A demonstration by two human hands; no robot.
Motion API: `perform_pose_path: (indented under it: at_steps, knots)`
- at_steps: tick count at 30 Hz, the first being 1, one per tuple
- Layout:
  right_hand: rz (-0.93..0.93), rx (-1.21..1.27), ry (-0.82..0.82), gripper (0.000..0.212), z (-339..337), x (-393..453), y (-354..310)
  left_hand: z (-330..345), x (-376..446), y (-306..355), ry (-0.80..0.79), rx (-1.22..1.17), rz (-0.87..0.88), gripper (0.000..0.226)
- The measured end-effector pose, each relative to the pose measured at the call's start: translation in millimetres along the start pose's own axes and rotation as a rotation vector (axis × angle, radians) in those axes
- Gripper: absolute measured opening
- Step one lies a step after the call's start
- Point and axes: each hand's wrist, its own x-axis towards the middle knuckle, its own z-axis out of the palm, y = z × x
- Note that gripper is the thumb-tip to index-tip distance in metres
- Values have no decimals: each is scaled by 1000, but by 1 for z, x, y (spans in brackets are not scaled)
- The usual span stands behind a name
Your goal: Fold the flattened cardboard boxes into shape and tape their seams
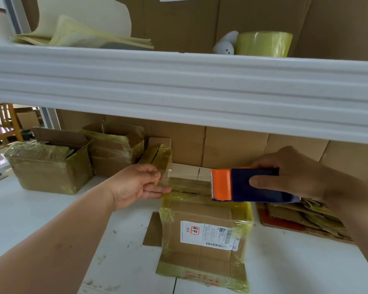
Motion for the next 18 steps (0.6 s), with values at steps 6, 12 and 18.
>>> perform_pose_path:
  at_steps: [6,12,18]
  knots:
    - [171,-32,7,7,-8,-5,25,-8,-7,-11,48,-197,-38,14]
    - [204,-140,-50,19,-6,0,15,-5,-2,-13,75,-211,-87,15]
    - [252,-199,-81,26,0,1,17,-9,0,-13,63,-57,-165,11]
